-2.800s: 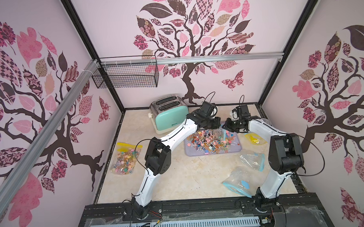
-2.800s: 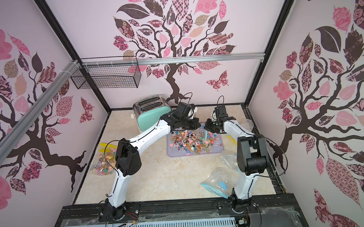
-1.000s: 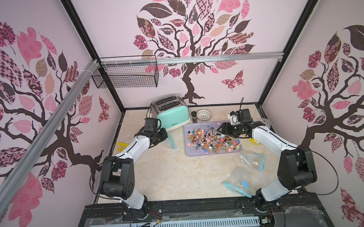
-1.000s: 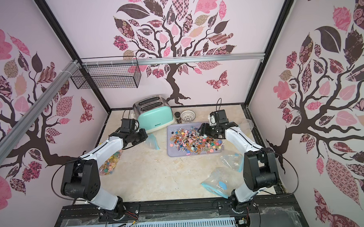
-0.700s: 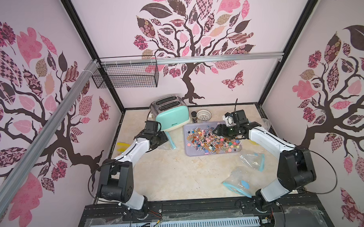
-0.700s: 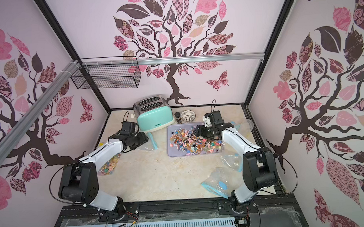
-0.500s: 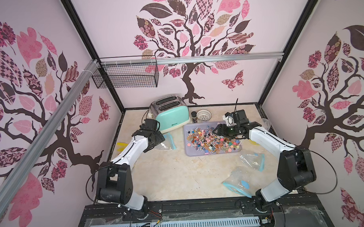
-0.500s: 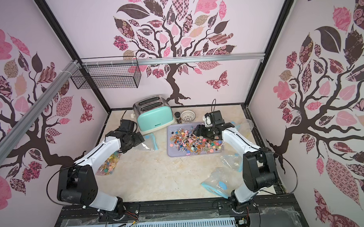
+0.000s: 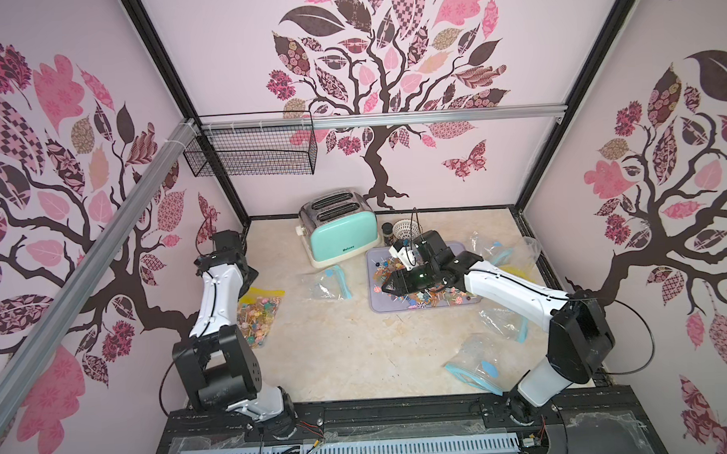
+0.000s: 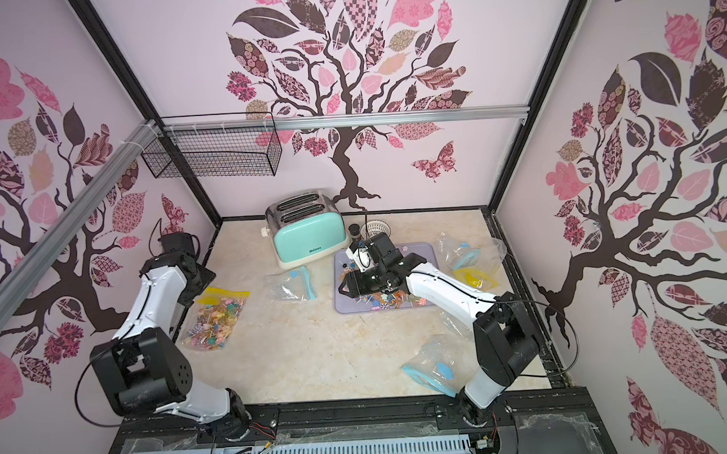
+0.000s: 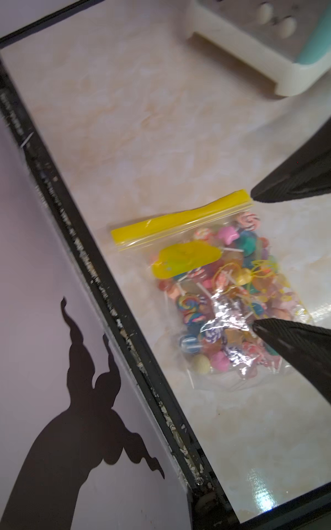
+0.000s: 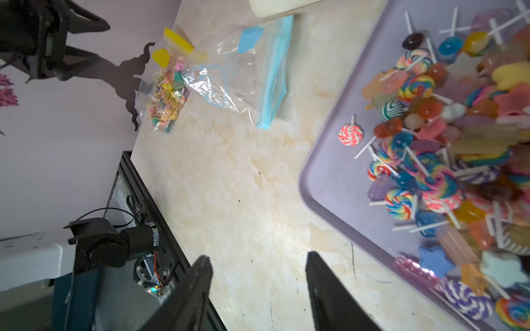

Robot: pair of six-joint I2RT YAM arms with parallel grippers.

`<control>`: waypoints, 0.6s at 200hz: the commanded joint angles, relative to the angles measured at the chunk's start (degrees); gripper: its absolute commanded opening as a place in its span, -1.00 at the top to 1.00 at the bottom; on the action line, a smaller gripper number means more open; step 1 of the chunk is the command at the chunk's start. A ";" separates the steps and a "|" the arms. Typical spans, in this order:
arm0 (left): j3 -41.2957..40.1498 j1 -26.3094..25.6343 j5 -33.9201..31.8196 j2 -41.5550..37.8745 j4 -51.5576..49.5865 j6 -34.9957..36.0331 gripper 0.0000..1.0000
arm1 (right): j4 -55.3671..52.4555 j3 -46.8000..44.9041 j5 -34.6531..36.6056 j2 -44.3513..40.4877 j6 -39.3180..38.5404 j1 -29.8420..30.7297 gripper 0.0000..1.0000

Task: Pour candies out of the ziploc bag
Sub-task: Adjust the ziploc bag at the center of the board.

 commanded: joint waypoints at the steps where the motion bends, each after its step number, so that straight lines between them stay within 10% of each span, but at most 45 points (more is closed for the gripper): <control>1: 1.58 2.34 -3.08 6.76 1.55 -1.53 -0.33 | -0.80 -0.32 -0.43 0.86 -1.43 -0.59 0.08; 120: -5.49 -4.32 1.64 17.24 7.15 1.39 -0.40 | -1.58 -1.67 0.89 2.10 -2.53 -0.61 0.45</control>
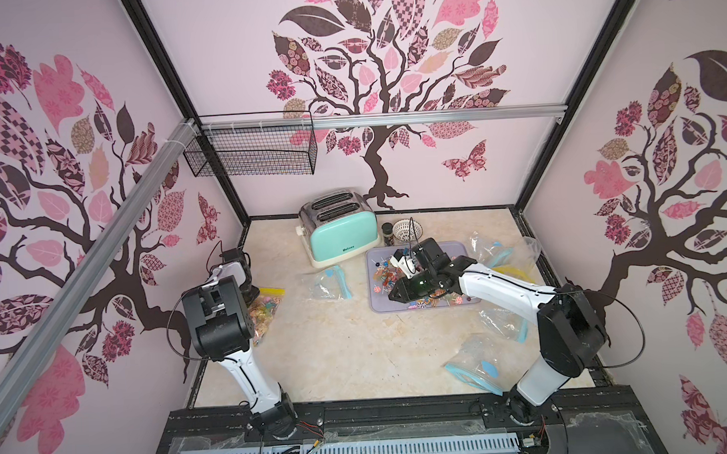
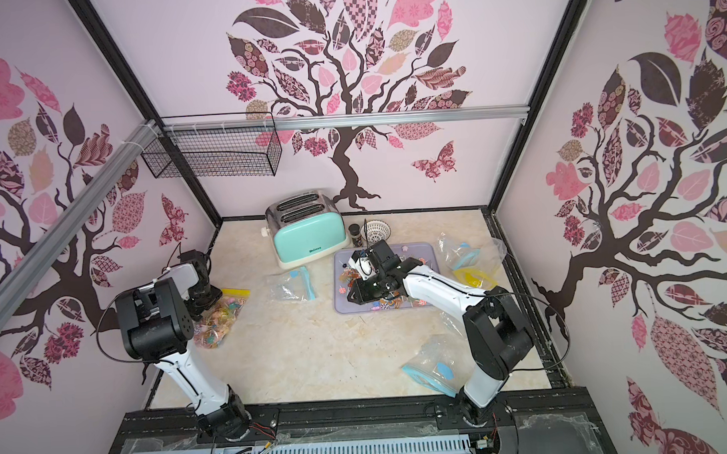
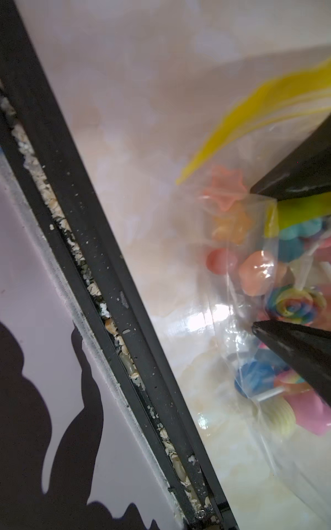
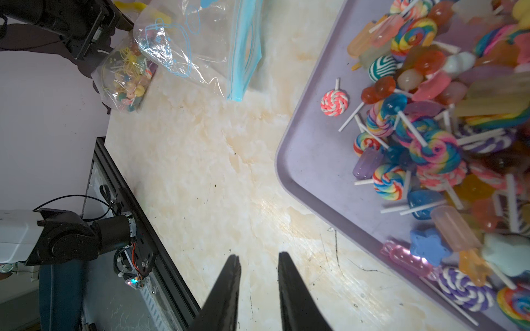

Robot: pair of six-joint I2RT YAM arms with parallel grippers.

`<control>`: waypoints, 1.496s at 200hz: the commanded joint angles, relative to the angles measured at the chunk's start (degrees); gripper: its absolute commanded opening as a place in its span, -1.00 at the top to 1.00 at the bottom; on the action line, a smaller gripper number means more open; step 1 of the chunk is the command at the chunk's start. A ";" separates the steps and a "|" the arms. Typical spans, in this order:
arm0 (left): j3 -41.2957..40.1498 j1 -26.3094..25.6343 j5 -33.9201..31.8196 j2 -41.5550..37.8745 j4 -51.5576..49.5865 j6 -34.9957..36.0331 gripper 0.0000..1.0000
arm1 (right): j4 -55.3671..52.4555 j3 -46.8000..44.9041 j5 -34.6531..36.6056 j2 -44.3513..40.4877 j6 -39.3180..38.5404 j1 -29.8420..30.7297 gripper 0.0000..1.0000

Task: Pour candies out of the ziploc bag
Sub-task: Adjust the ziploc bag at the center of the board.

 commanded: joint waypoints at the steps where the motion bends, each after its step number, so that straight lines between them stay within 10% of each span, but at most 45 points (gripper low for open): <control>1: -2.38 -5.04 3.72 -1.22 -0.63 1.97 -0.40 | -1.13 1.54 0.39 -0.27 -0.01 -0.05 0.45; 99: -16.37 -31.46 -5.11 -10.22 -5.66 1.78 -0.52 | -3.26 -2.83 3.46 -7.90 0.26 -0.05 0.40; 202: -21.52 -64.00 1.31 -16.34 -7.23 -4.89 -0.55 | -5.46 -6.48 6.91 -15.26 2.95 -0.05 0.30; 299: -5.96 -74.36 -0.29 -21.91 -21.14 -6.44 -0.63 | -7.56 -6.09 10.79 -15.92 1.79 -0.57 0.27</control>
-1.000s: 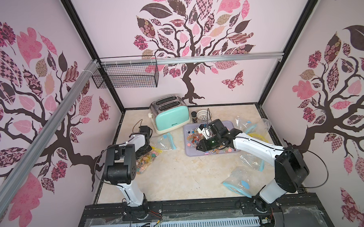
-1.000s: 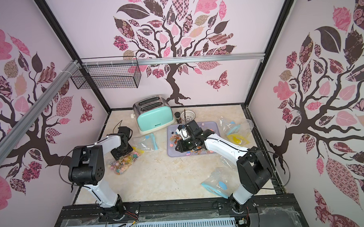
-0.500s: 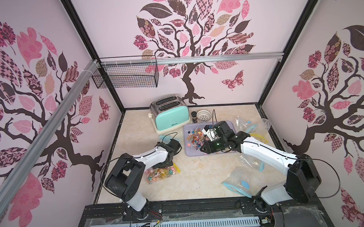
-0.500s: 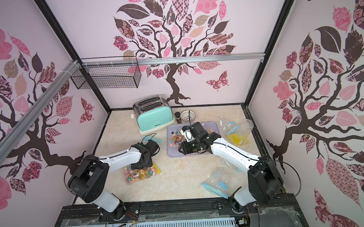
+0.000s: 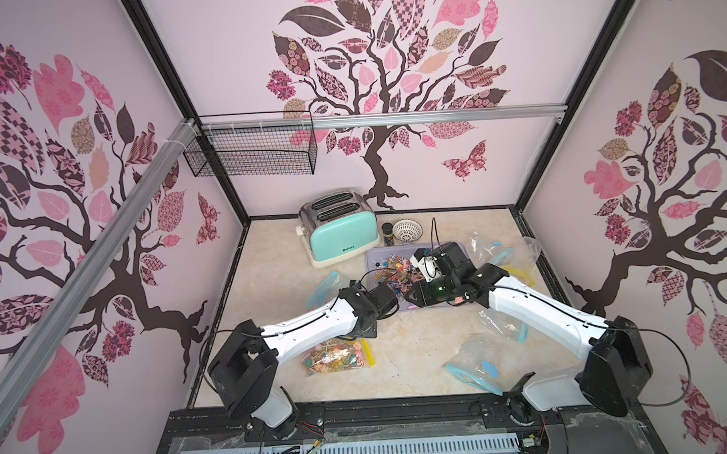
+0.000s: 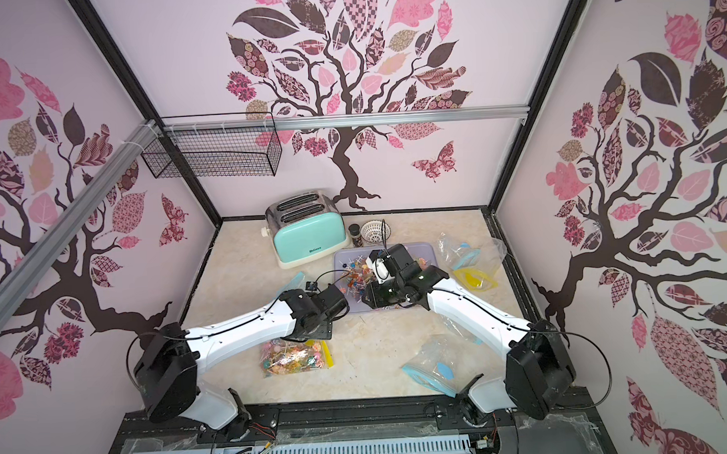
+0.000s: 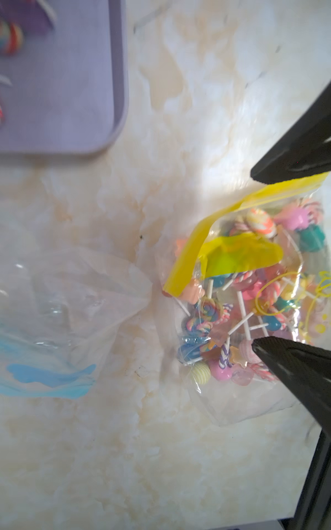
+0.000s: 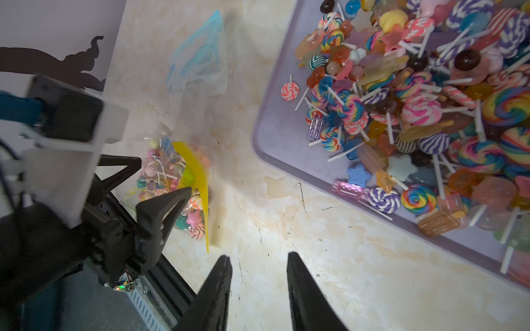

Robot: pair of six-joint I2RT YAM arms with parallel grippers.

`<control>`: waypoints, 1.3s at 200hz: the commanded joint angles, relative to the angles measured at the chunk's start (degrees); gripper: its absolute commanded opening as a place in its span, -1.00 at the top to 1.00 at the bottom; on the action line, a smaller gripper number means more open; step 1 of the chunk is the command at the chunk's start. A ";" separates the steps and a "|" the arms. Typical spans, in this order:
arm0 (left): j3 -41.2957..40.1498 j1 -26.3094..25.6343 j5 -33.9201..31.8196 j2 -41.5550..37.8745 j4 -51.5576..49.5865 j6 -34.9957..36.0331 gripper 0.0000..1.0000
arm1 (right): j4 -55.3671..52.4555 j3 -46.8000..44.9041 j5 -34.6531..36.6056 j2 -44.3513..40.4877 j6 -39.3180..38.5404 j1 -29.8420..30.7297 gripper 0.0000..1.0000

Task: Pour candies out of the ziploc bag
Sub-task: Adjust the ziploc bag at the center of the board, then open the ziploc bag at the center of the board.

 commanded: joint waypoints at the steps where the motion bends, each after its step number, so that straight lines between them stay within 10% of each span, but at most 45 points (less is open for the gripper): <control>1: 0.46 -1.14 3.38 -0.71 -2.40 -1.26 -0.62 | -1.45 0.13 1.49 -0.58 -1.00 -0.55 0.27; 23: -3.60 -1.67 9.51 -0.68 2.44 -4.26 0.44 | -1.46 -0.05 0.47 -0.40 -2.05 -2.00 0.33; 36: -6.30 -1.76 11.21 -0.92 4.96 -7.03 0.70 | -1.49 -0.30 -0.06 -0.34 -2.63 -2.82 0.35; 260: -12.39 -0.52 12.81 8.21 21.74 -11.89 0.61 | 0.92 -2.21 -2.96 2.58 -4.03 -3.89 0.35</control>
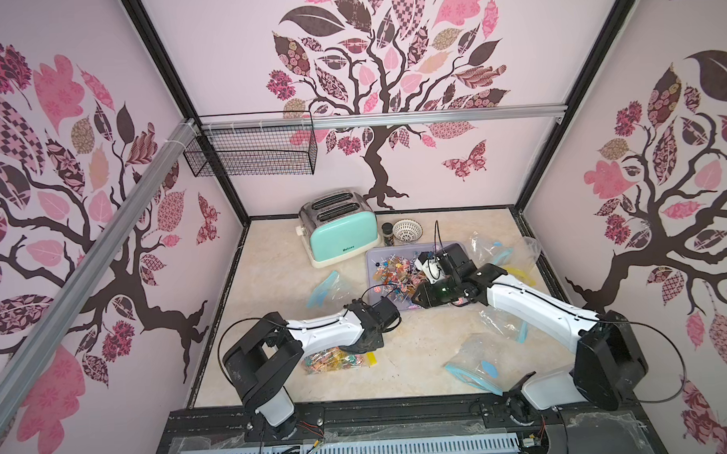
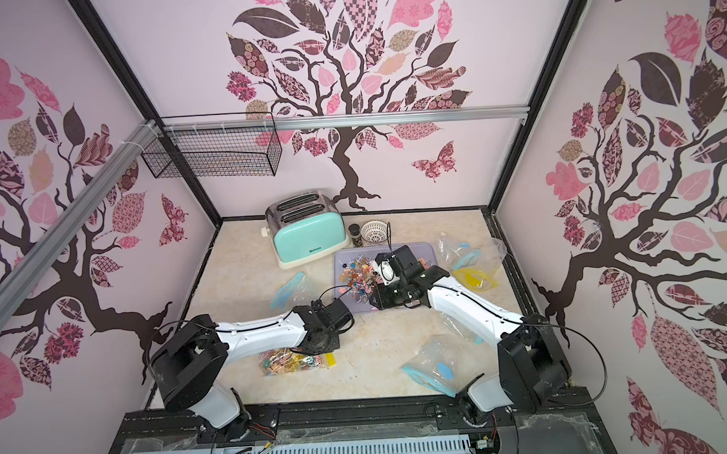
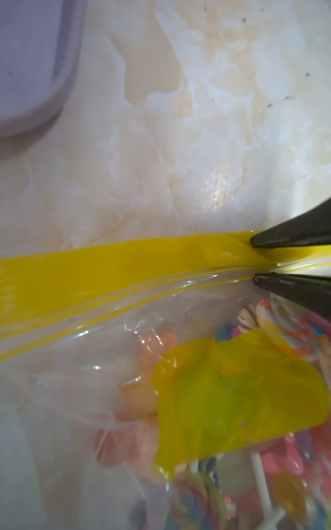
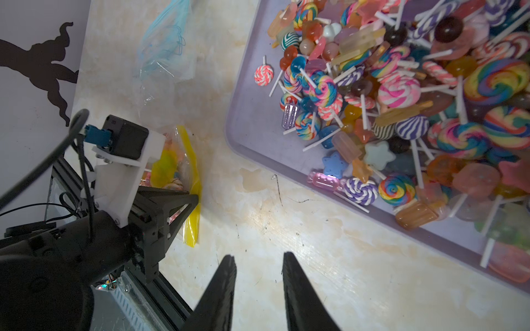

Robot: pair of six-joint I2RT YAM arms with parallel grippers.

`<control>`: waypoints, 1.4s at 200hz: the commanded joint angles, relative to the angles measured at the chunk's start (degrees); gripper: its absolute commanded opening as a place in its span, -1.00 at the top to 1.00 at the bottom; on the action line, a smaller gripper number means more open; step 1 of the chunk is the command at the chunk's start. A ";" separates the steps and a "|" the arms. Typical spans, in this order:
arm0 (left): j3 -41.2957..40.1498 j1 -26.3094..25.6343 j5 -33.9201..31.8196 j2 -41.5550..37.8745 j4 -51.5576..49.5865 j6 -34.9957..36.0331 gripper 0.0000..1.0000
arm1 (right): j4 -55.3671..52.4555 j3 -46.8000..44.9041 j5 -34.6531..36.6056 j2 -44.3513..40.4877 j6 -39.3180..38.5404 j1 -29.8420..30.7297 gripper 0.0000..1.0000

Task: Pour candies out of the ziploc bag
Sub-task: Open the ziploc bag at the center of the board.

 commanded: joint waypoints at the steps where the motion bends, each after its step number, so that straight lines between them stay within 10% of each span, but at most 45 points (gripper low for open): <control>1: 0.04 -0.09 0.60 1.59 1.58 0.10 0.61 | 0.32 0.32 -0.72 0.60 -0.87 -0.17 0.35; 41: -0.24 -0.05 0.78 2.86 1.61 -0.15 1.00 | 0.64 0.12 -1.61 0.91 -0.81 -0.16 0.37; 157: -16.76 -2.82 7.52 -21.75 18.31 3.28 1.00 | 21.72 -11.04 -26.17 7.75 3.36 6.67 0.10; 280: -20.10 -2.81 8.02 -24.98 20.94 2.15 1.00 | 29.13 -6.86 -23.01 22.71 9.06 14.09 0.21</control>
